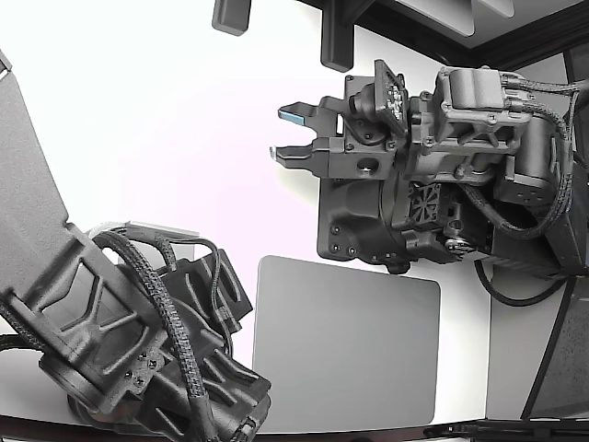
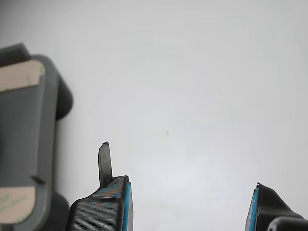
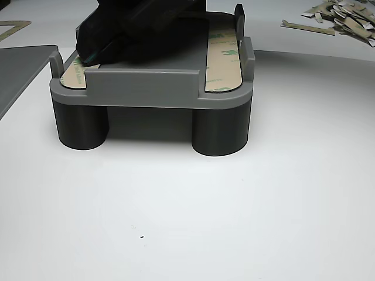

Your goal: Peel off protective film from adhesive tape.

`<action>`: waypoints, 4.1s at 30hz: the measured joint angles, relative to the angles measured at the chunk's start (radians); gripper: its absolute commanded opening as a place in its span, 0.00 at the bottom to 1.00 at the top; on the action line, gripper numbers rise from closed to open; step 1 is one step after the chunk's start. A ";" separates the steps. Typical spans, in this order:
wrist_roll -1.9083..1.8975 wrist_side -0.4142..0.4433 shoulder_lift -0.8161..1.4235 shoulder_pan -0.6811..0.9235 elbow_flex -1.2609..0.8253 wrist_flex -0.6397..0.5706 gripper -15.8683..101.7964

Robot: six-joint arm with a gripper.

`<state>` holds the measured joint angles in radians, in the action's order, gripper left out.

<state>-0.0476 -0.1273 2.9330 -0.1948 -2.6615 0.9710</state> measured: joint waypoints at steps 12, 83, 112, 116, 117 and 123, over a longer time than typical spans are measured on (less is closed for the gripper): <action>-0.003 0.006 0.000 0.000 0.000 0.000 0.04; 1.111 0.652 -0.686 0.706 0.241 -0.063 0.04; 0.954 0.767 -0.841 0.824 0.244 -0.137 0.04; 0.940 0.776 -0.870 0.827 0.258 -0.135 0.04; 0.939 0.776 -0.871 0.828 0.259 -0.135 0.04; 0.939 0.781 -0.876 0.828 0.258 -0.152 0.04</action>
<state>0.8912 0.6535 2.0571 0.6335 -2.4037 0.8191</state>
